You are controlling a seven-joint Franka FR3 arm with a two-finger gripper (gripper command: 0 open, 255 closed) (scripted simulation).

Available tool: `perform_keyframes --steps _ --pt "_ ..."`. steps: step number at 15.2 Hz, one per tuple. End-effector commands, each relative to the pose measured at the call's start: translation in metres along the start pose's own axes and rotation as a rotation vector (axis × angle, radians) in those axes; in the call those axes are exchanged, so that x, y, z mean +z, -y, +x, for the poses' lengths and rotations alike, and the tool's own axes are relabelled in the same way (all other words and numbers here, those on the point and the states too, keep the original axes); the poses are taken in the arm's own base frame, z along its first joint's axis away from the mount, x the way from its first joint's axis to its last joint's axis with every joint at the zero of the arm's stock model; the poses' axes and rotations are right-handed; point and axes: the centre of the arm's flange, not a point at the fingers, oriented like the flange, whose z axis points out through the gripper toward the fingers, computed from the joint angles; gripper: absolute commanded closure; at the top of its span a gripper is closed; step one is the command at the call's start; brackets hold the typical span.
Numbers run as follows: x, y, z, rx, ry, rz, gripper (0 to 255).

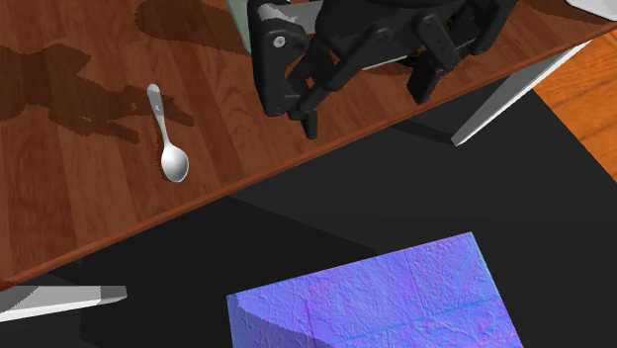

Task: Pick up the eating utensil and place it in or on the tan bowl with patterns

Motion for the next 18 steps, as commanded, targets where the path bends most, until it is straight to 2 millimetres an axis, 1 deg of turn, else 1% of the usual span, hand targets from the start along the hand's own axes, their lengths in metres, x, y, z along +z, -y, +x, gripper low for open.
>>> perform_keyframes --steps 1,9,18 --pt "0.017 0.015 0.02 -0.009 0.007 0.013 0" --pt "0.061 0.074 0.094 -0.045 0.036 0.06 0" --pt "0.11 0.146 0.173 -0.087 0.068 0.112 0"
